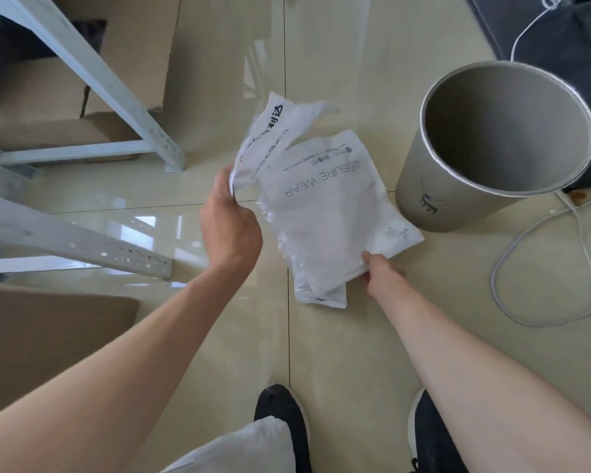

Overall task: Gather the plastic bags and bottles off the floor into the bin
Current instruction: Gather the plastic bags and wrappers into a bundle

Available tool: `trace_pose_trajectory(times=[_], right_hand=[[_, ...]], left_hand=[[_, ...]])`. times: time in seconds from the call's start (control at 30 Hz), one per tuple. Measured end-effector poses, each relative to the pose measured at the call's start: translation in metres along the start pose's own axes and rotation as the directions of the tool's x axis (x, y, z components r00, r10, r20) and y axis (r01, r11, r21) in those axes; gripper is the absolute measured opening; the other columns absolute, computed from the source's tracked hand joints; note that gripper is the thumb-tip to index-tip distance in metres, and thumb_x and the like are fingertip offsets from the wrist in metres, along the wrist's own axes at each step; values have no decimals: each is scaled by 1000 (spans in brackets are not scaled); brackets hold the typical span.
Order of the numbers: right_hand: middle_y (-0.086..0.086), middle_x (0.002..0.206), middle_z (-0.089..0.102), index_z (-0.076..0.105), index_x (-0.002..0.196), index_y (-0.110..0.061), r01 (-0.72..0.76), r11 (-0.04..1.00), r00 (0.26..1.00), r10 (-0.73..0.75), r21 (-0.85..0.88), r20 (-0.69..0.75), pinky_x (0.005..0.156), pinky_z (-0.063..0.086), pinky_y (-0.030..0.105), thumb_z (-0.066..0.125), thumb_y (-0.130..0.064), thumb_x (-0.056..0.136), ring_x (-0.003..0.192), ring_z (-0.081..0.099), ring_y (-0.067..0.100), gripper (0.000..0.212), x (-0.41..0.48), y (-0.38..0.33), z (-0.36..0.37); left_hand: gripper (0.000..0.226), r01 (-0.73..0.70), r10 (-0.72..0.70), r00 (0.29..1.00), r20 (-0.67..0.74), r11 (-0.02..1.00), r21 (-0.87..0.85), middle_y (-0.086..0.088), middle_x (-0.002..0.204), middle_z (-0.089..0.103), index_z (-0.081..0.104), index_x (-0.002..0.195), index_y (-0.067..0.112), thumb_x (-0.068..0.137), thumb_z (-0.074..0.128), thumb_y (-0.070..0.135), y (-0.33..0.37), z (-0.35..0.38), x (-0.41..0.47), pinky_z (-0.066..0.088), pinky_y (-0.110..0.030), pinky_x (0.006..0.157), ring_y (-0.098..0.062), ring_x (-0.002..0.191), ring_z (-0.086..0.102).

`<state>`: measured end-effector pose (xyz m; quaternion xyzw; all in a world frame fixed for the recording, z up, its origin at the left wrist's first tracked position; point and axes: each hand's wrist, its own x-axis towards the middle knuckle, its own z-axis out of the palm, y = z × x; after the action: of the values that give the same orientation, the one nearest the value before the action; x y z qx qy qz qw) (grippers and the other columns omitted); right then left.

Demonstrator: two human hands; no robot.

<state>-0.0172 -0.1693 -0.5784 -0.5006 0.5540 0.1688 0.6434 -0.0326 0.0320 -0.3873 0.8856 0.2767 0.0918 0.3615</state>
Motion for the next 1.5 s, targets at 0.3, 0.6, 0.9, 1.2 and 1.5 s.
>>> trace_pose_trajectory(times=[0.3, 0.6, 0.9, 1.2, 1.5], right_hand=[[5, 83, 66, 63, 86, -6, 357, 922, 932, -339, -152, 128, 50, 39, 22, 62, -2, 77, 73, 59, 24, 11, -124, -47, 15], [17, 95, 60, 59, 102, -3, 261, 956, 529, -23, -137, 848, 84, 49, 38, 48, -11, 80, 88, 56, 32, 26, -211, -93, 42], [25, 151, 40, 53, 142, -28, -33, 942, 353, 325, -335, 878, 119, 26, 47, 14, -101, 57, 126, 46, 37, 119, -209, -95, 54], [23, 113, 70, 65, 114, 2, 91, 996, 751, -52, -25, 659, 98, 50, 44, 34, -65, 94, 100, 67, 35, 77, -167, -79, 55], [11, 110, 63, 57, 111, -1, 270, 727, 962, -234, -632, 141, 75, 49, 31, 74, -13, 77, 94, 63, 27, 39, -57, -1, 40]], left_hand=[[57, -35, 47, 974, 223, 998, -59, -10, 85, 62, 46, 147, 21, 100, 29, -5, 5, -22, -29, 38, -30, 54, -23, 67, 52], [42, -71, 131, 886, 446, 986, -149, 4, 95, 67, 44, 149, 27, 111, 28, 28, 18, -45, -42, 44, -10, 68, -12, 82, 62], [38, 99, 153, 814, 560, 914, -393, -8, 109, 72, 40, 138, 11, 104, 56, 17, 26, -63, -36, 52, -5, 66, 9, 79, 73], [53, 100, -57, 967, 247, 981, -164, 7, 82, 54, 54, 111, 16, 81, 28, -19, -2, -51, -20, 42, -12, 52, -21, 75, 52], [70, 15, -3, 959, 285, 999, -39, -21, 122, 63, 46, 146, 9, 82, 31, -17, -36, -41, -9, 35, -23, 67, -21, 85, 46]])
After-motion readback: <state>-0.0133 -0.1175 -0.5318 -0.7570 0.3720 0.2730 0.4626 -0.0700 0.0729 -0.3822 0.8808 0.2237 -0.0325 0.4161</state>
